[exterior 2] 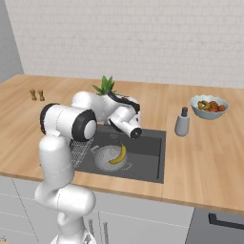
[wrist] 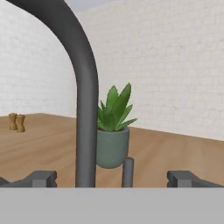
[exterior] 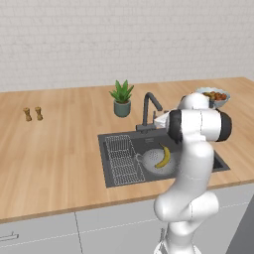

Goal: Put the colander in the sink, put the banana in the colander, and turn on the sink faucet and pour water over the colander.

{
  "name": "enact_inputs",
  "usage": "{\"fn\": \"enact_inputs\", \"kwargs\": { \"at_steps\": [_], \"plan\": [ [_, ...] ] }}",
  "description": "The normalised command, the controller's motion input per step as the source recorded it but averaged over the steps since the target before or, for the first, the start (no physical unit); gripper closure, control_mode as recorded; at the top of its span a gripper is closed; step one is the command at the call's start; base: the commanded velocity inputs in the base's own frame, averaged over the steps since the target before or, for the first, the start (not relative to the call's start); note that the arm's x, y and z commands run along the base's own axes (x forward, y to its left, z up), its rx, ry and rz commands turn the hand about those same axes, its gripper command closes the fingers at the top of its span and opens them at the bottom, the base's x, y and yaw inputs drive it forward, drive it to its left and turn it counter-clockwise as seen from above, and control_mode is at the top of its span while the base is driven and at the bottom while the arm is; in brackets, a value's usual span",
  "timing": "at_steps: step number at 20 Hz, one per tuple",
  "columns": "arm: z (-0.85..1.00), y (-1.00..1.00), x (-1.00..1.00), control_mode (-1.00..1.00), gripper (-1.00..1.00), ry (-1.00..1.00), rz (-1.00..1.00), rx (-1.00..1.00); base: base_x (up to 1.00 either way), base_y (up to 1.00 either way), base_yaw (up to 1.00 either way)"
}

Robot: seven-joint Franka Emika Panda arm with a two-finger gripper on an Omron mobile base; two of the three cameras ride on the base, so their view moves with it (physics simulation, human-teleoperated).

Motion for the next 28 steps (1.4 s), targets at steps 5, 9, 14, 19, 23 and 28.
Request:
{"fn": "enact_inputs", "kwargs": {
  "at_steps": [5, 9, 14, 19, 23, 28],
  "plan": [
    [-0.2, 0.05, 0.3, -1.0, -1.0, 0.0, 0.03, 0.0, 0.0, 0.0, 0.0],
    [-0.26, 0.02, 0.31, -1.0, -1.0, 0.0, 0.04, 0.0, 0.0, 0.0, 0.0],
    [-0.22, 0.0, 0.36, -1.0, -1.0, 0.0, 0.03, 0.0, 0.0, 0.0, 0.0],
    [-0.15, 0.0, 0.46, -1.0, -1.0, 0.0, 0.01, 0.0, 0.0, 0.0, 0.0],
    [-0.12, 0.0, 0.39, -1.0, -1.0, 0.0, 0.01, 0.0, 0.0, 0.0, 0.0],
    [-0.04, 0.01, 0.26, -1.0, -1.0, -0.02, 0.01, 0.0, 0.0, 0.0, 0.0]
  ]
}}
